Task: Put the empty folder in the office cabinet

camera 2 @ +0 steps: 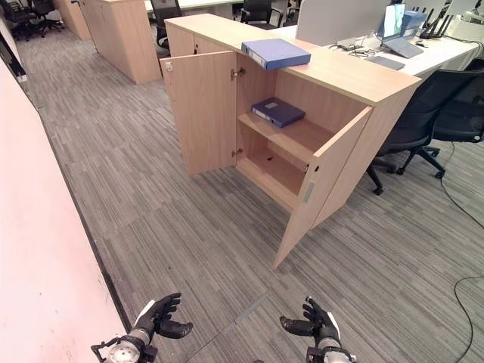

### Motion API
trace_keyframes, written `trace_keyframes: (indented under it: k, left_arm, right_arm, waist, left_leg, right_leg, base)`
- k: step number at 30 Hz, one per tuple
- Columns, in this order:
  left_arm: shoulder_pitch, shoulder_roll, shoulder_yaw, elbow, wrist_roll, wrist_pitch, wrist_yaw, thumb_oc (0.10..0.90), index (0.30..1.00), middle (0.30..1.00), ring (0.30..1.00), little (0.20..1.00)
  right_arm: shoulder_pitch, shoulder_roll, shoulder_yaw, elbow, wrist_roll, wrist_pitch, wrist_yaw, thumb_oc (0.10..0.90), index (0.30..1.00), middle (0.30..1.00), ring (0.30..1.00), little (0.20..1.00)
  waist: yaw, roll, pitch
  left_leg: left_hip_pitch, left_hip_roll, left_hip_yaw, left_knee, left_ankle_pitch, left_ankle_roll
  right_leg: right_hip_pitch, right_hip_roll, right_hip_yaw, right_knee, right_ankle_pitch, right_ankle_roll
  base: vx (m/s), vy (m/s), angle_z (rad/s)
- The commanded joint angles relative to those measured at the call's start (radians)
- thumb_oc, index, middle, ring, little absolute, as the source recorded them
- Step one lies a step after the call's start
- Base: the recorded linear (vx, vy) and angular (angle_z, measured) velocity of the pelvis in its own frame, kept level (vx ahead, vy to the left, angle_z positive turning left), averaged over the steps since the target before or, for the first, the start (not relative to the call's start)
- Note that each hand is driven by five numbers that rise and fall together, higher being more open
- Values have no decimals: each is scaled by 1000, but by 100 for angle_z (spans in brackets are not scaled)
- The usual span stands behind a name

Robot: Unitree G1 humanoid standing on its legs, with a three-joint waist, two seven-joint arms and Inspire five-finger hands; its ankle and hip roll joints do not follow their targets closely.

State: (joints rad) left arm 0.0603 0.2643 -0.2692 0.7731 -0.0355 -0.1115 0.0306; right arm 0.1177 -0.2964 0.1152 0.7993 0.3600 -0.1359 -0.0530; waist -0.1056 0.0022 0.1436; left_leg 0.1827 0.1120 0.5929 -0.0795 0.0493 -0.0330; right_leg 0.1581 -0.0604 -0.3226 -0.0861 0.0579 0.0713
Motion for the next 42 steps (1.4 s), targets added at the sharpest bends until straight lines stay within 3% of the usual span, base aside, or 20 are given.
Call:
trace_keyframes:
  k: [1,10,36,40,42]
  left_arm:
    - [-64,41,12,-17,-27,-61,-13,800,900,900,900,900]
    - [-57,36,8,9,-9,-55,-13,800,900,900,900,900]
    - [-43,21,17,19,-40,-49,-7,800,900,900,900,900]
    - [-42,25,15,11,-45,-52,-8,800,900,900,900,900]
    - [-50,32,12,1,-54,-57,-4,800,900,900,900,900]
  right_arm:
    - [-65,-19,6,22,-8,-45,6,800,900,900,900,900]
    - [-59,1,9,114,1,-25,14,800,900,900,900,900]
    - [-57,-2,30,117,5,-15,28,800,900,900,900,900]
    - [-60,-10,40,103,-1,-16,30,800,900,900,900,900]
    - [-63,-12,40,94,6,-18,32,800,900,900,900,900]
  waist:
    - [-2,-8,-15]
    - [-1,-7,-14]
    - [14,-8,-1]
    - [17,-10,4]
    - [19,-19,16]
  left_leg:
    - [74,64,-11,7,-29,-93]
    - [75,66,-17,7,-27,-94]
    - [62,85,-21,57,-24,-108]
    - [52,97,-20,96,-33,-113]
    - [7,122,-23,177,-47,-124]
  right_leg:
    - [-2,-43,-8,6,-56,73]
    - [4,-40,-15,7,-60,68]
    - [17,-22,-32,8,-85,48]
    - [22,-20,-35,10,-93,42]
    - [23,-20,-35,16,-104,33]
  base:
    - [0,0,0]
    - [0,0,0]
    - [6,-18,0]
    - [10,-57,1]
    - [-16,-89,7]
